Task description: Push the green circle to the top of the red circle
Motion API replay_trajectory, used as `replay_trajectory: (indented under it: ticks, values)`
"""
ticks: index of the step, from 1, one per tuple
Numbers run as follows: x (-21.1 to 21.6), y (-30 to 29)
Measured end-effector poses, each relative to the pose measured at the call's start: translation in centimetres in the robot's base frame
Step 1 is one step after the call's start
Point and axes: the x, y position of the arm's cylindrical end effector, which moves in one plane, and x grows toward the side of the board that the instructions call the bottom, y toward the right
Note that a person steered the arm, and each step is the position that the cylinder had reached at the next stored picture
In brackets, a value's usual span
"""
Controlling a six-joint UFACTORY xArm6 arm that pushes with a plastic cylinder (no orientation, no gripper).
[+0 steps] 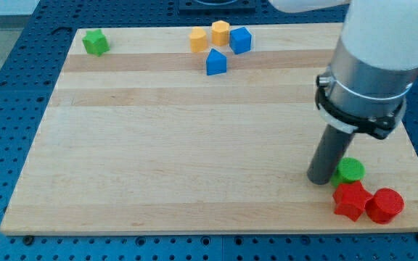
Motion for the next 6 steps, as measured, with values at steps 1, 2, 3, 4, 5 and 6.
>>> replay_trajectory:
  ticks: [1, 2, 3, 4, 5, 6]
  values:
    - [-0.8, -1.7]
    - [-1.4, -1.2]
    - [-1.4, -0.6]
    - [-1.3, 1.7]
    - [-1.3, 2.7]
    - [-1.2, 4.7]
